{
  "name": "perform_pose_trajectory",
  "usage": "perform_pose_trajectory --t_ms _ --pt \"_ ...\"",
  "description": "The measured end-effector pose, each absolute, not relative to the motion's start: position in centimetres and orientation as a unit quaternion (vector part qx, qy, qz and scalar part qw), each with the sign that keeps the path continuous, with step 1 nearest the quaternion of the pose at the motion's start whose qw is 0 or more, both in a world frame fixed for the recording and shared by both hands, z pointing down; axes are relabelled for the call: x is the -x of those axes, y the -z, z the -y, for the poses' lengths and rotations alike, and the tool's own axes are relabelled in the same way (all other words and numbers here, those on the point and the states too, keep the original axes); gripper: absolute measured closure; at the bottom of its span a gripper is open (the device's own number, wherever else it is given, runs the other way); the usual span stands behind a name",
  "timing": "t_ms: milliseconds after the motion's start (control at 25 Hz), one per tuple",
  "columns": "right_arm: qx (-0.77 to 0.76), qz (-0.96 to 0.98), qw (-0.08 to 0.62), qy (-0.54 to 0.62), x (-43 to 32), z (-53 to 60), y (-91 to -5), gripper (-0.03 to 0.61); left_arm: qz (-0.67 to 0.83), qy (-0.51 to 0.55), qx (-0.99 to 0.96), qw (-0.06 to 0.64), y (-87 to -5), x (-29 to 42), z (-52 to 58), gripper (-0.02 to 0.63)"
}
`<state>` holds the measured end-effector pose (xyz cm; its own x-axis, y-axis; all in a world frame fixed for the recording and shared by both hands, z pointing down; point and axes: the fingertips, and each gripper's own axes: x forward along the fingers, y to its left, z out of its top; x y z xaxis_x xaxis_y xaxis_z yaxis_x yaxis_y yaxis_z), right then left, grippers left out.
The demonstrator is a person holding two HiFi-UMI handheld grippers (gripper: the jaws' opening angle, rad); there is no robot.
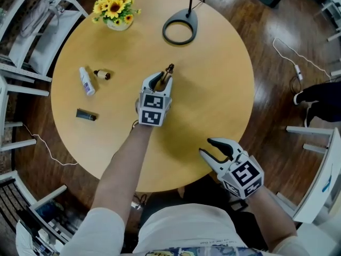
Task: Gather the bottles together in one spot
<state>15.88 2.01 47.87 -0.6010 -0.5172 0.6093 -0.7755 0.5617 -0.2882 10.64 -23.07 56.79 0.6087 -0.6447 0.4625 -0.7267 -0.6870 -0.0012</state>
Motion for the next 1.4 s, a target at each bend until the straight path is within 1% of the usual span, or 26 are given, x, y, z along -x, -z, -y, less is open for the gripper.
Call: perform_pose_trajectory --t_ms 360,720,800,920,1080,1240,1400 --pt "-0.38 0.851 0.235 -0.275 -15.4 -1.5 -48.0 0.405 0.372 -0.226 -0.896 0.092 -56.4 -10.1 22.5 0.495" --pt "-0.385 0.853 0.226 -0.27 -15.1 1.2 -48.5 0.406 0.394 -0.197 -0.889 0.124 -56.2 -7.4 19.2 0.495" --pt "-0.393 0.85 0.211 -0.278 -15.3 3.6 -48.7 0.412 0.391 -0.188 -0.893 0.122 -55.4 -7.5 18.6 0.495" --pt "-0.407 0.844 0.167 -0.306 -15.6 9.3 -48.4 0.42 0.385 -0.165 -0.901 0.115 -53.5 -8.1 18.0 0.495" --pt "-0.397 0.843 0.108 -0.347 -14.6 16.0 -47.9 0.406 0.366 -0.135 -0.916 0.098 -50.4 -9.6 16.9 0.495" --pt "-0.352 0.851 0.099 -0.378 -12.4 18.0 -48.3 0.38 0.349 -0.128 -0.926 0.064 -48.6 -10.8 15.9 0.495" --pt "-0.32 0.851 0.1 -0.404 -11.3 17.9 -48.9 0.384 0.346 -0.124 -0.929 0.052 -48.2 -11.0 15.8 0.495"
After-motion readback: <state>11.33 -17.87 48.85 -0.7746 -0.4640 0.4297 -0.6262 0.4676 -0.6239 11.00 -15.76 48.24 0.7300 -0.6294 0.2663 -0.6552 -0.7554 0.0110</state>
